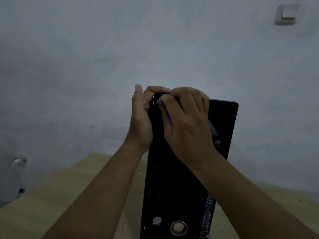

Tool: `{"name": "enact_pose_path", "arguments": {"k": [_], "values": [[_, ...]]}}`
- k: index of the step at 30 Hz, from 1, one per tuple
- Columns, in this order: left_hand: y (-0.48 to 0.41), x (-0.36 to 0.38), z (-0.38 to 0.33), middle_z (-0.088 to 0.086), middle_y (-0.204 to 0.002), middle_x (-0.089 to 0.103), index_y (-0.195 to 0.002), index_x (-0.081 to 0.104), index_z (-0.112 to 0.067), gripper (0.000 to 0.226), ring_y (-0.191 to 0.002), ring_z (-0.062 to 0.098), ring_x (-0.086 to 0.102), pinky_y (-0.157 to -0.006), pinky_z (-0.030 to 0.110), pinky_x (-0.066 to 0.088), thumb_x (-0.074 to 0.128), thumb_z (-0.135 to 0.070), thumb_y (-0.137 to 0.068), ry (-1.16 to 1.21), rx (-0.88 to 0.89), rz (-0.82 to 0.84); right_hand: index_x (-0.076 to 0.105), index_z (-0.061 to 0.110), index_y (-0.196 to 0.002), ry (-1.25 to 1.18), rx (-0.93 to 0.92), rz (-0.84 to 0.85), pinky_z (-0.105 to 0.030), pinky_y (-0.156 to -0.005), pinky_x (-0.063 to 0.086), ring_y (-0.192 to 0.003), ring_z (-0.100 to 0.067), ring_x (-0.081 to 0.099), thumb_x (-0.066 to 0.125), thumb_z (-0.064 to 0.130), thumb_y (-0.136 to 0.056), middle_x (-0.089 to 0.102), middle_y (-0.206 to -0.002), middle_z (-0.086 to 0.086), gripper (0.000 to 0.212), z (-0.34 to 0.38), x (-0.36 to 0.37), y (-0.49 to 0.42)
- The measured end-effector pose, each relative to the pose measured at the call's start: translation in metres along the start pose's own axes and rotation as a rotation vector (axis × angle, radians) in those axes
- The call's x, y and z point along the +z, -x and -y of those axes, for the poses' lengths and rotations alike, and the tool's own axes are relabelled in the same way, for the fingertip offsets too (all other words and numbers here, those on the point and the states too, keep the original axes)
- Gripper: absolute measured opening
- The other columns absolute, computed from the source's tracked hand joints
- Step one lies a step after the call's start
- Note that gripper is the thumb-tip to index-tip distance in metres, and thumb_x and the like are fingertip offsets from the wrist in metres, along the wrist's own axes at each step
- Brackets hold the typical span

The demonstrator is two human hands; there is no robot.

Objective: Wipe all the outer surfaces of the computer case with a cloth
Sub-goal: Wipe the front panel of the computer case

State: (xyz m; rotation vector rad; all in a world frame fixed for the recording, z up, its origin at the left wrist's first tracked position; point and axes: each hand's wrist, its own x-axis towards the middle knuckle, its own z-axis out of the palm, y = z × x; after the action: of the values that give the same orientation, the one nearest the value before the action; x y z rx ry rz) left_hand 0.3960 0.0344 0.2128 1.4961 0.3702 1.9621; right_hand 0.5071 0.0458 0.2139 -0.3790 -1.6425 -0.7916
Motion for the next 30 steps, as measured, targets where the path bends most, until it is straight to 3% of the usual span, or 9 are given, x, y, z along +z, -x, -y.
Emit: {"name": "enact_pose_path", "arguments": {"k": [5,9,11,17,23,25,30], "values": [[0.001,0.001,-0.001,0.012,-0.094,0.065,-0.124,0.051,0.008,0.074,-0.093,0.019,0.064,-0.087,0.029,0.053,0.006,-0.047,-0.106,-0.049,-0.004,-0.025,0.069,0.003,-0.1,0.033,-0.13,0.084,-0.039,-0.091,0.037,-0.102,-0.027,0.051,0.061,0.014,-0.093,0.063,-0.101,-0.014,0.015,-0.007,-0.006,0.008],[0.001,0.0,0.001,0.022,-0.111,0.055,-0.126,0.049,0.011,0.076,-0.108,0.03,0.057,-0.1,0.04,0.048,0.006,-0.048,-0.106,-0.034,0.01,-0.001,0.069,0.004,-0.1,0.089,-0.053,0.016,-0.04,-0.091,0.039,-0.1,-0.027,0.052,0.06,0.013,-0.095,0.063,-0.1,-0.013,0.013,-0.002,-0.001,0.002],[0.001,-0.002,0.001,0.02,-0.106,0.057,-0.125,0.051,0.011,0.077,-0.104,0.028,0.058,-0.097,0.039,0.049,0.006,-0.048,-0.106,-0.049,0.007,-0.018,0.069,0.005,-0.102,0.097,-0.044,0.01,-0.04,-0.09,0.039,-0.102,-0.027,0.051,0.061,0.012,-0.094,0.063,-0.101,-0.014,0.013,0.003,0.002,0.009],[-0.001,-0.005,0.001,0.018,-0.107,0.06,-0.116,0.058,-0.001,0.073,-0.102,0.028,0.06,-0.097,0.044,0.047,0.011,-0.055,-0.101,-0.13,0.015,-0.036,0.07,0.007,-0.105,0.073,-0.265,0.174,-0.04,-0.094,0.037,-0.106,-0.026,0.054,0.065,0.018,-0.093,0.064,-0.105,-0.011,0.016,-0.013,-0.008,0.027],[-0.002,-0.004,0.004,0.015,-0.115,0.06,-0.118,0.055,0.002,0.071,-0.106,0.022,0.062,-0.097,0.033,0.051,0.007,-0.049,-0.106,-0.059,0.029,-0.017,0.069,0.004,-0.105,0.03,0.065,-0.028,-0.043,-0.088,0.043,-0.102,-0.029,0.055,0.059,0.016,-0.099,0.063,-0.104,-0.014,0.017,0.005,0.002,0.02],[-0.002,-0.006,0.002,0.01,-0.118,0.062,-0.114,0.059,0.0,0.073,-0.109,0.02,0.062,-0.1,0.032,0.05,0.006,-0.05,-0.105,-0.112,0.034,-0.02,0.07,0.003,-0.107,0.027,-0.03,0.018,-0.042,-0.089,0.043,-0.106,-0.028,0.053,0.061,0.014,-0.097,0.064,-0.106,-0.015,0.017,0.006,0.004,0.03],[-0.002,-0.009,-0.003,0.005,-0.12,0.066,-0.111,0.065,-0.008,0.074,-0.115,0.019,0.063,-0.104,0.034,0.048,0.008,-0.054,-0.101,-0.185,0.041,-0.011,0.072,0.009,-0.107,-0.033,-0.472,0.289,-0.04,-0.1,0.038,-0.11,-0.027,0.059,0.058,0.016,-0.1,0.066,-0.111,-0.01,0.017,-0.015,-0.01,0.042]]}}
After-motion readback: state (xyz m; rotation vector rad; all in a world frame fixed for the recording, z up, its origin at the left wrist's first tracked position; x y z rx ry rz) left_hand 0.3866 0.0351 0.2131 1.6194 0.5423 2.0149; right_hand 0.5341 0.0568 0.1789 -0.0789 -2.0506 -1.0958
